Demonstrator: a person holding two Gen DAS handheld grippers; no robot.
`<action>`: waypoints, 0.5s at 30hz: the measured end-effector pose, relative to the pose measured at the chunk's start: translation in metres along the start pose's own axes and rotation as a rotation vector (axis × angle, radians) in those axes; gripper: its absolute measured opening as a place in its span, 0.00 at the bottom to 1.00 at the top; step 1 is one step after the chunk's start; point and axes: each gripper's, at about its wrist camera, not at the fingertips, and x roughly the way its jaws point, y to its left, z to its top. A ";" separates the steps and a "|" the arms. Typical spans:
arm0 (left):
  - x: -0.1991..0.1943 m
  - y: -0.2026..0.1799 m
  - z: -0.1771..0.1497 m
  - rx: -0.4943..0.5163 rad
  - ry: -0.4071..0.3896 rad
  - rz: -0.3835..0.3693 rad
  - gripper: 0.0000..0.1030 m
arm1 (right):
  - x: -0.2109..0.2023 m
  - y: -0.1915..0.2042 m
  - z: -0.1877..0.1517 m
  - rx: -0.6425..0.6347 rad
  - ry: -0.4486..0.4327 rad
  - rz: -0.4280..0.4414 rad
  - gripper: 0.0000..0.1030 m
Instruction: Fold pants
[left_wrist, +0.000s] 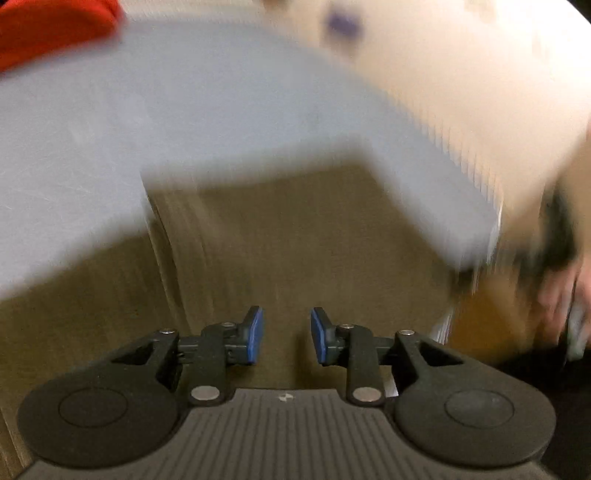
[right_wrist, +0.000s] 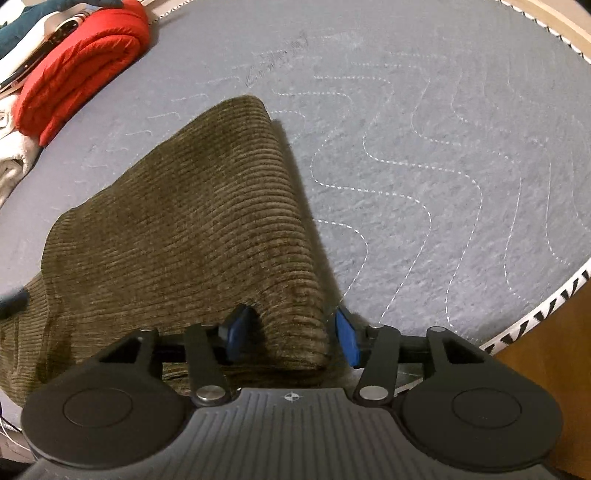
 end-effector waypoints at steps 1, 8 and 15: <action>0.017 -0.008 -0.010 0.081 0.095 0.028 0.30 | 0.001 -0.002 0.002 0.004 0.002 -0.001 0.52; -0.010 -0.001 -0.002 0.089 -0.059 0.002 0.45 | -0.023 0.009 0.003 -0.052 -0.071 0.012 0.27; -0.040 0.005 0.021 -0.072 -0.299 -0.018 0.86 | -0.066 0.083 -0.033 -0.425 -0.343 -0.049 0.24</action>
